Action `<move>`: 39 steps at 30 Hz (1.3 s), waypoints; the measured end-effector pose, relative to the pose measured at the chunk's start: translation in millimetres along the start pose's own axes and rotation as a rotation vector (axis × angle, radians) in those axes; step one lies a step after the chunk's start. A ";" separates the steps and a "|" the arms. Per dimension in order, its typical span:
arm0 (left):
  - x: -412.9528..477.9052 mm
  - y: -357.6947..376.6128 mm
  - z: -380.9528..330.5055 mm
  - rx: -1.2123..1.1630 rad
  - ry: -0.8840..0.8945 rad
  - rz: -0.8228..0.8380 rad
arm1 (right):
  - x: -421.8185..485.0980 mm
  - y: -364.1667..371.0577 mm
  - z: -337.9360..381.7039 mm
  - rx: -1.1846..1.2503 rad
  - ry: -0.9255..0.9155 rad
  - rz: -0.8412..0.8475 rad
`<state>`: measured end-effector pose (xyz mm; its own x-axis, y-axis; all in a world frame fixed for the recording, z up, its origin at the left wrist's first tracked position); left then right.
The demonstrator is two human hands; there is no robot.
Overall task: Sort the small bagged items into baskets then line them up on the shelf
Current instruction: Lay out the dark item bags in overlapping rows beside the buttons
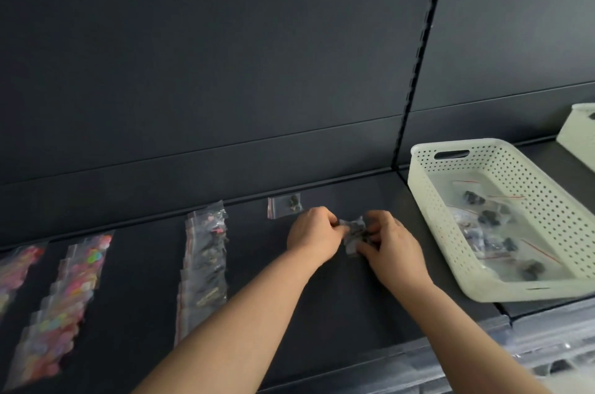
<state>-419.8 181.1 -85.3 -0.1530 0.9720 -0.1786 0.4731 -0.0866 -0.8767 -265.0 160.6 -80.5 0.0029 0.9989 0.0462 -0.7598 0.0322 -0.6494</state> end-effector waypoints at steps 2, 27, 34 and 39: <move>-1.0 2.7 1.0 -0.001 -0.013 0.006 | -1.7 1.9 0.7 0.016 -0.004 0.026; -25.8 -33.8 49.0 -0.651 -0.100 0.101 | 6.9 38.5 32.8 0.907 0.249 0.230; -28.0 -36.1 52.8 -0.703 -0.142 0.114 | 6.5 41.7 33.1 0.934 0.302 0.229; -33.0 -37.3 53.5 -0.763 -0.179 0.072 | 0.7 47.9 39.8 0.972 0.241 0.264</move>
<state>-478.8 140.6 -70.6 -0.2063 0.9140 -0.3492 0.9423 0.0895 -0.3225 -327.3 161.5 -81.4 -0.1912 0.9540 -0.2309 -0.9518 -0.1226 0.2813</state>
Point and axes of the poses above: each hand's wrist, its own x-axis towards the middle knuckle, its own y-axis out of the palm, z = x × y, the point moved 9 cm from there along x, towards the middle knuckle, and after that the axes turned 11 degrees about x, right-handed, at the moved point
